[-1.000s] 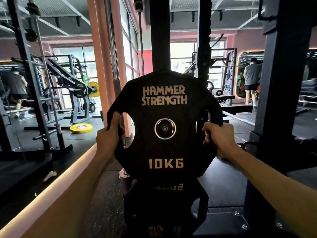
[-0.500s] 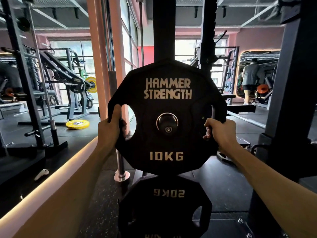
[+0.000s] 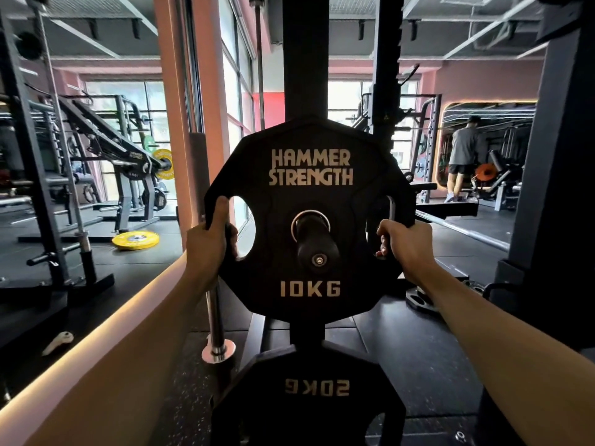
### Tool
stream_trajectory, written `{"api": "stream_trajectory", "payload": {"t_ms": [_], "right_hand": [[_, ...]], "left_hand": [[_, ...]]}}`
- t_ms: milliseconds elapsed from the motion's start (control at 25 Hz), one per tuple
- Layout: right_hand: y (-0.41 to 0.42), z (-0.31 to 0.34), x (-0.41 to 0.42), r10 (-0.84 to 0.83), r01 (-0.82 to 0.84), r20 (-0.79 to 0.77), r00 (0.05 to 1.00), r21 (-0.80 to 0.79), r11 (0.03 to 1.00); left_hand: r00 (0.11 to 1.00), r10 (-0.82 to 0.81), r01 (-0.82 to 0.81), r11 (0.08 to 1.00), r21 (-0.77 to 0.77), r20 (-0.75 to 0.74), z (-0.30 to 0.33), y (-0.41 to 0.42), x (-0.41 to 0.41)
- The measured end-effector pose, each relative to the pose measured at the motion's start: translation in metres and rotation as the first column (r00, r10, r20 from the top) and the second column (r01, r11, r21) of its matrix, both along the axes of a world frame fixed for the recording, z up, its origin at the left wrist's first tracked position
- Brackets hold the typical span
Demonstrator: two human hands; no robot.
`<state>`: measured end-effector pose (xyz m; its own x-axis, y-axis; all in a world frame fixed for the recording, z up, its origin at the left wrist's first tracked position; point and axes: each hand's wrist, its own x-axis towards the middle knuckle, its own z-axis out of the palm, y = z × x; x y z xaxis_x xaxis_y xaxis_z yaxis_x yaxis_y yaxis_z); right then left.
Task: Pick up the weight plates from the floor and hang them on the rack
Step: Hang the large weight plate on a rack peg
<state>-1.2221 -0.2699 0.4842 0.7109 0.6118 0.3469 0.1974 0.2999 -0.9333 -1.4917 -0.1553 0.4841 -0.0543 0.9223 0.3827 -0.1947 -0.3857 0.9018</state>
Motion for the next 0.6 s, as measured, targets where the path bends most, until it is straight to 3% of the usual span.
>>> {"api": "stream_trajectory", "payload": {"t_ms": [600], "right_hand": [[0.038,-0.001,0.015,0.023,-0.024,0.005,1.0,0.026,0.999]], "left_hand": [[0.997,-0.048,0.052,0.996,0.066,-0.063,-0.005,0.044,0.013]]}}
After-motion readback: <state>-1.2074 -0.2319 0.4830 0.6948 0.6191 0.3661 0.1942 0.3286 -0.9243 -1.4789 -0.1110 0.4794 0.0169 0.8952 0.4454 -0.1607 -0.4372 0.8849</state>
